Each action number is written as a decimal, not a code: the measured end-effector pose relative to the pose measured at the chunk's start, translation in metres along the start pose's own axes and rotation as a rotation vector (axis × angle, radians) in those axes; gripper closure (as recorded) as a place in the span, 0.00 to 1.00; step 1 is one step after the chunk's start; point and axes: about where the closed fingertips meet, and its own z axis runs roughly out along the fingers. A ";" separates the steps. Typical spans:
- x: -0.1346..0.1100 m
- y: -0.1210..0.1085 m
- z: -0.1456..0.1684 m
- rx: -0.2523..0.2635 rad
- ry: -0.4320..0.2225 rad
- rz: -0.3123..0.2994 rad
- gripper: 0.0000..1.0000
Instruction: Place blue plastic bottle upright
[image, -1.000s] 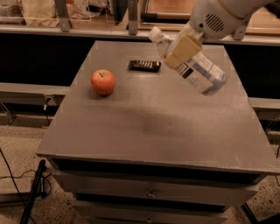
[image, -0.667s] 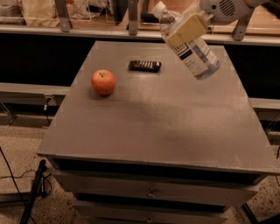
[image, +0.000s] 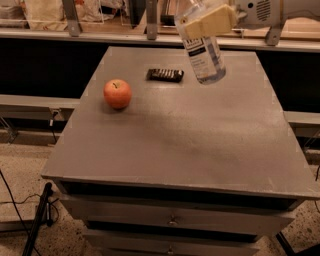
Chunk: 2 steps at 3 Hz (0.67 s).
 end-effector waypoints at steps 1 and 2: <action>-0.002 0.001 0.001 -0.001 0.001 0.003 1.00; -0.002 0.002 -0.001 -0.015 -0.034 -0.015 1.00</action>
Offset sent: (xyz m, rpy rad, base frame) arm -0.0150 -0.0152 0.0077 0.1956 -0.1654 0.1608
